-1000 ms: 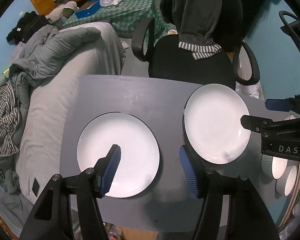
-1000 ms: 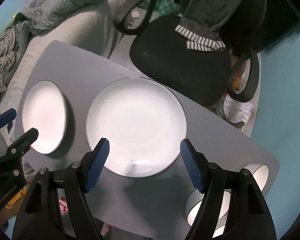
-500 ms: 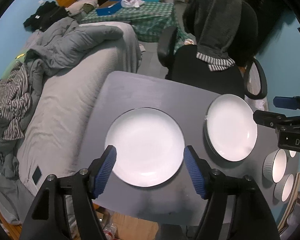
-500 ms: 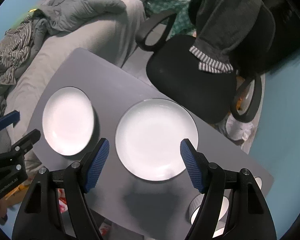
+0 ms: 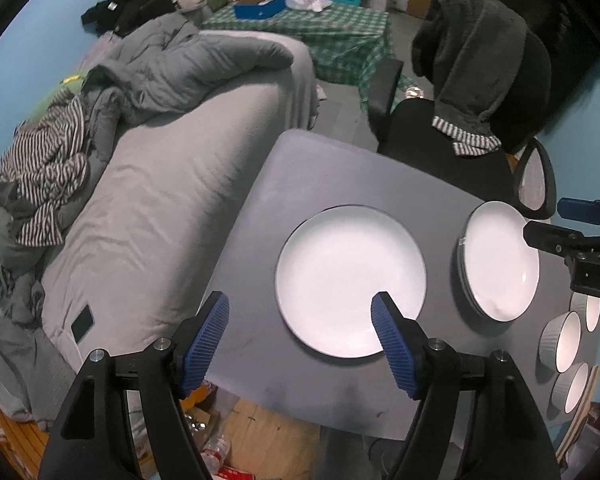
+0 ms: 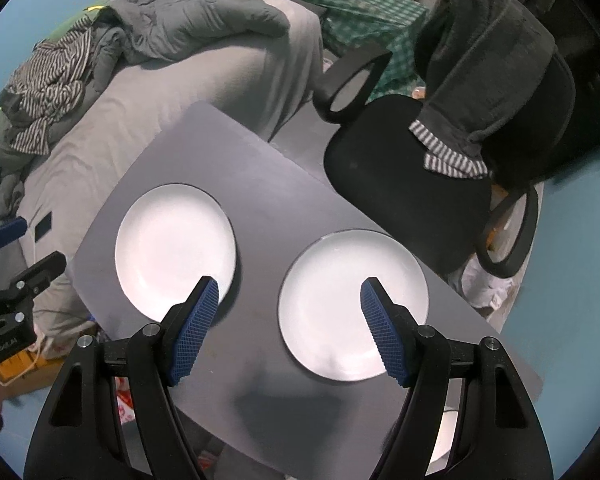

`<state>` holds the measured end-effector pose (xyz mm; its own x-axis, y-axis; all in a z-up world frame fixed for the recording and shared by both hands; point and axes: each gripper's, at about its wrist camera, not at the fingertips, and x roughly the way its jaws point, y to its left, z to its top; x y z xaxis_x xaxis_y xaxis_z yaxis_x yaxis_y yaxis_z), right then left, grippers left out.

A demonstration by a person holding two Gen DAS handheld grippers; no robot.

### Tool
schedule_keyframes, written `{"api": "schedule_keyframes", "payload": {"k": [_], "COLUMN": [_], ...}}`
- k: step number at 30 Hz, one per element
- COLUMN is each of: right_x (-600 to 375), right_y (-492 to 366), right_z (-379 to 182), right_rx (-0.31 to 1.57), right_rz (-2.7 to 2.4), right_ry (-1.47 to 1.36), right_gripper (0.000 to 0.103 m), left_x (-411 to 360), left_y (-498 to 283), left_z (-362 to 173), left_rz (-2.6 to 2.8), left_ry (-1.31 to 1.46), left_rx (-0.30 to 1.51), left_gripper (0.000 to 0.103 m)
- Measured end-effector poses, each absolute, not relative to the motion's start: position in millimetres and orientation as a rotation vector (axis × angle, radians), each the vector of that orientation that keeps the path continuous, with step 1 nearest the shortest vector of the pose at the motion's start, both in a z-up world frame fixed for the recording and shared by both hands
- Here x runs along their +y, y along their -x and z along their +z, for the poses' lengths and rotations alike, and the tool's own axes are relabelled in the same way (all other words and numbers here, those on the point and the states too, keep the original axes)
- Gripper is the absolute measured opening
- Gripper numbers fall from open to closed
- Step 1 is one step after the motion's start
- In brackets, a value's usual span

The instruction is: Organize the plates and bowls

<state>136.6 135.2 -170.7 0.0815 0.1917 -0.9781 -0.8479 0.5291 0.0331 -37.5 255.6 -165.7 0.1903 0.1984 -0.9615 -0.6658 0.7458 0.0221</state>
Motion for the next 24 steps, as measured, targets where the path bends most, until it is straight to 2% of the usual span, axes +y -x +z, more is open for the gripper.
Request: {"api": "schedule_keyframes", "payload": {"k": [21, 24], "right_x": [186, 190], "right_y": [-115, -118], "right_z": [-210, -222], "right_rx": [1.236, 1.279], "right_rz": [0.943, 0.953], "right_ry": [0.709, 0.701], "right_gripper": [0.073, 0.073], "left_x": [300, 307], "left_y": [69, 69], "left_z": [-194, -203], "left_rz": [0.681, 0.682], "left_ry": [0.55, 0.568], "left_rx": [1.206, 1.208], "left_gripper": [0.075, 0.075]}}
